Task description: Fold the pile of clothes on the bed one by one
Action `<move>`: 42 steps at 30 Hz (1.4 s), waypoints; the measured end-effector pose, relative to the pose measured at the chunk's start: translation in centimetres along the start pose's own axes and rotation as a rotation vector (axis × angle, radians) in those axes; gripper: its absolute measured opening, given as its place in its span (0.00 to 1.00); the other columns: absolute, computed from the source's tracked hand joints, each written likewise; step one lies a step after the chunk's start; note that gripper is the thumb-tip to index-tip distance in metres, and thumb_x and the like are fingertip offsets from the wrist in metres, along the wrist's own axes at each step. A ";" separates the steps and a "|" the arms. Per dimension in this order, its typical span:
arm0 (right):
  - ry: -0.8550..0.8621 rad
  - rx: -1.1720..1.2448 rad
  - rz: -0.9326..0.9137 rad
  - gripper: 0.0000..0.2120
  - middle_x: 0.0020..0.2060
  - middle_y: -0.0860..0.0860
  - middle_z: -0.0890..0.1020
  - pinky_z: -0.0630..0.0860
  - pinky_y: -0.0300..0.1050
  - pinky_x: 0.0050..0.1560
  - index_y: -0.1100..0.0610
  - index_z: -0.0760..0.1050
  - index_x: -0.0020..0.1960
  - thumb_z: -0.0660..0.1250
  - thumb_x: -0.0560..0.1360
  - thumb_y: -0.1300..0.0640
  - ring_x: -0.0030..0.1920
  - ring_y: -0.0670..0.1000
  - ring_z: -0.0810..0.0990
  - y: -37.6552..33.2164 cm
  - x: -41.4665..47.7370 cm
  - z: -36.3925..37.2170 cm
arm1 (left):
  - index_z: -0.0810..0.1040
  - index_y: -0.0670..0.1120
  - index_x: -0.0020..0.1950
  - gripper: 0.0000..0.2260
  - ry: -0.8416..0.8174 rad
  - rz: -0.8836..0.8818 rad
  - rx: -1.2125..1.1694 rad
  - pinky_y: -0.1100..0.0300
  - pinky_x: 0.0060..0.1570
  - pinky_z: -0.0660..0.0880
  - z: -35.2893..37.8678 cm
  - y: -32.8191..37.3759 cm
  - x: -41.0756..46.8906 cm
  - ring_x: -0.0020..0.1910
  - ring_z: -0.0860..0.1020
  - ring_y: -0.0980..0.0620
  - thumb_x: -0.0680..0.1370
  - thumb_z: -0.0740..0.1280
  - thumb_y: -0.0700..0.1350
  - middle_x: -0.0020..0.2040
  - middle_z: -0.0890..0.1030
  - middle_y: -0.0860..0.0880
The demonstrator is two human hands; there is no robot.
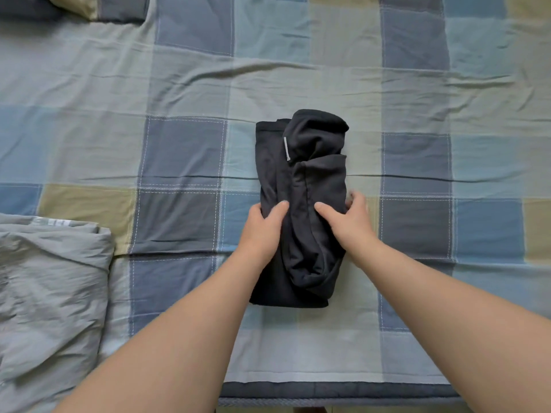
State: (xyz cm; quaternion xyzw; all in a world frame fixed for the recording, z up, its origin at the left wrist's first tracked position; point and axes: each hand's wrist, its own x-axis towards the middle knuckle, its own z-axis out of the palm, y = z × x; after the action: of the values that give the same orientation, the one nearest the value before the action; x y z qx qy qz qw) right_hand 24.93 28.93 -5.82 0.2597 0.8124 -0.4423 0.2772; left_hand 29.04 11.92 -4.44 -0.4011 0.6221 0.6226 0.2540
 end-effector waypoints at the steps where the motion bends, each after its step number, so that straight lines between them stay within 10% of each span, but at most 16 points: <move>1: -0.032 0.065 0.043 0.45 0.66 0.50 0.76 0.74 0.52 0.68 0.51 0.68 0.70 0.76 0.58 0.34 0.63 0.50 0.78 0.3 0.3 0.2 | 0.76 0.51 0.66 0.34 -0.018 0.015 0.031 0.50 0.64 0.75 0.0 0.2 0.2 0.58 0.81 0.54 0.66 0.73 0.67 0.58 0.83 0.55; 7: -0.361 0.276 0.049 0.26 0.60 0.48 0.84 0.79 0.47 0.58 0.52 0.74 0.68 0.77 0.72 0.56 0.58 0.50 0.83 -1.2 -0.8 -1.1 | 0.77 0.48 0.65 0.19 -0.119 0.082 0.046 0.56 0.63 0.76 -1.5 1.4 -1.4 0.57 0.81 0.54 0.76 0.74 0.41 0.59 0.83 0.52; 21: -0.710 0.374 0.253 0.19 0.57 0.53 0.85 0.78 0.52 0.60 0.54 0.78 0.65 0.71 0.77 0.48 0.58 0.55 0.84 -15.1 -19.9 9.7 | 0.79 0.48 0.65 0.16 -0.054 -0.059 -0.142 0.52 0.57 0.79 -24.2 1.2 -20.9 0.55 0.84 0.49 0.77 0.74 0.44 0.57 0.85 0.50; 31: -0.701 0.327 0.294 0.17 0.56 0.54 0.85 0.82 0.57 0.52 0.56 0.75 0.67 0.70 0.78 0.61 0.53 0.55 0.86 -16.0 -27.2 29.3 | 0.73 0.54 0.66 0.15 0.726 -0.093 0.220 0.47 0.63 0.73 -37.2 -7.8 -22.8 0.63 0.75 0.47 0.80 0.67 0.53 0.61 0.80 0.53; 34: -0.704 0.063 0.345 0.12 0.53 0.53 0.82 0.81 0.62 0.53 0.56 0.74 0.64 0.66 0.81 0.56 0.37 0.51 0.80 -14.2 -26.3 33.2 | 0.67 0.57 0.73 0.23 0.899 -0.226 0.308 0.46 0.70 0.64 -36.9 -11.6 -21.0 0.72 0.66 0.46 0.79 0.66 0.58 0.73 0.70 0.53; 38: -0.661 -0.078 0.310 0.15 0.52 0.53 0.82 0.80 0.58 0.59 0.57 0.73 0.63 0.69 0.80 0.54 0.26 0.50 0.75 -12.8 -23.9 35.0 | 0.57 0.55 0.79 0.41 1.101 -0.380 0.025 0.42 0.74 0.58 -34.0 -16.5 -20.6 0.78 0.57 0.42 0.72 0.72 0.66 0.81 0.56 0.49; 42: -0.628 -0.118 0.170 0.20 0.57 0.53 0.82 0.82 0.53 0.50 0.55 0.71 0.69 0.70 0.79 0.57 0.29 0.51 0.79 -12.4 -22.2 34.7 | 0.57 0.51 0.80 0.44 0.960 -0.362 -0.780 0.47 0.71 0.68 -32.9 -20.5 -19.9 0.70 0.71 0.47 0.72 0.75 0.60 0.75 0.67 0.51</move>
State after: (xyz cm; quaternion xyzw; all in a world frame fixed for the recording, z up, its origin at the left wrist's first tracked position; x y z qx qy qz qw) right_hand 40.08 -10.84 0.61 0.1610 0.6870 -0.4280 0.5647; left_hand 62.73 -14.69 3.21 -0.7966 0.3169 0.5014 -0.1162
